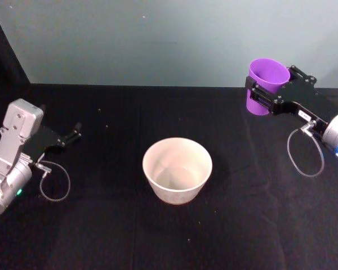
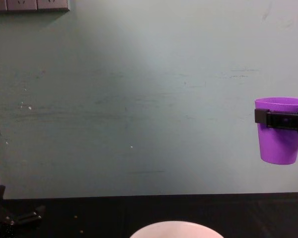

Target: Pick up the cup and pour the mung beans from the cup into the bowl.

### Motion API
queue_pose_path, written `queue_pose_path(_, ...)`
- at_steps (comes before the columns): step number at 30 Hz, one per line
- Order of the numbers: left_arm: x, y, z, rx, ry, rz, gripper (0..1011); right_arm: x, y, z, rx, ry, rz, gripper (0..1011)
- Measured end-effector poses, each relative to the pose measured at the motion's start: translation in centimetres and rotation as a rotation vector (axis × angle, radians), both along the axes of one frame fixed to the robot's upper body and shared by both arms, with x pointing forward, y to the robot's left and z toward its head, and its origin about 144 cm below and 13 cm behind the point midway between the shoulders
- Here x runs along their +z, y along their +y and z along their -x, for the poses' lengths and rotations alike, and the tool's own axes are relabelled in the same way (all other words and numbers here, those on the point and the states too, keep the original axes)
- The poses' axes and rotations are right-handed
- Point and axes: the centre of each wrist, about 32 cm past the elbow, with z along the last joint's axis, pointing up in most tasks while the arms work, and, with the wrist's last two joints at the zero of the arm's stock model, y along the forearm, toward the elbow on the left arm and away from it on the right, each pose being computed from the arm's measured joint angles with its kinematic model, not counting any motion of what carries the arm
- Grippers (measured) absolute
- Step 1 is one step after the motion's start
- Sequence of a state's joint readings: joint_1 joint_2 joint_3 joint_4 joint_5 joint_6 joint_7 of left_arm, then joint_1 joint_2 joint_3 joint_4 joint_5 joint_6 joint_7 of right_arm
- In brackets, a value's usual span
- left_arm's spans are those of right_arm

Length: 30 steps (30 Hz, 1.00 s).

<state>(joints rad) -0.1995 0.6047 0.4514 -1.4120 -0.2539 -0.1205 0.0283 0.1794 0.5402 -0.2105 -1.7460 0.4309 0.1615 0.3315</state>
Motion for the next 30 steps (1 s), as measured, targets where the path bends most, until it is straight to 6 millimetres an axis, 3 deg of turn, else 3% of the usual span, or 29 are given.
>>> queue_pose_path(30, 0.0, 0.0, 0.0, 0.0, 0.0, 0.0, 1000, 0.0, 0.0, 0.0, 0.0, 0.0, 0.0, 734)
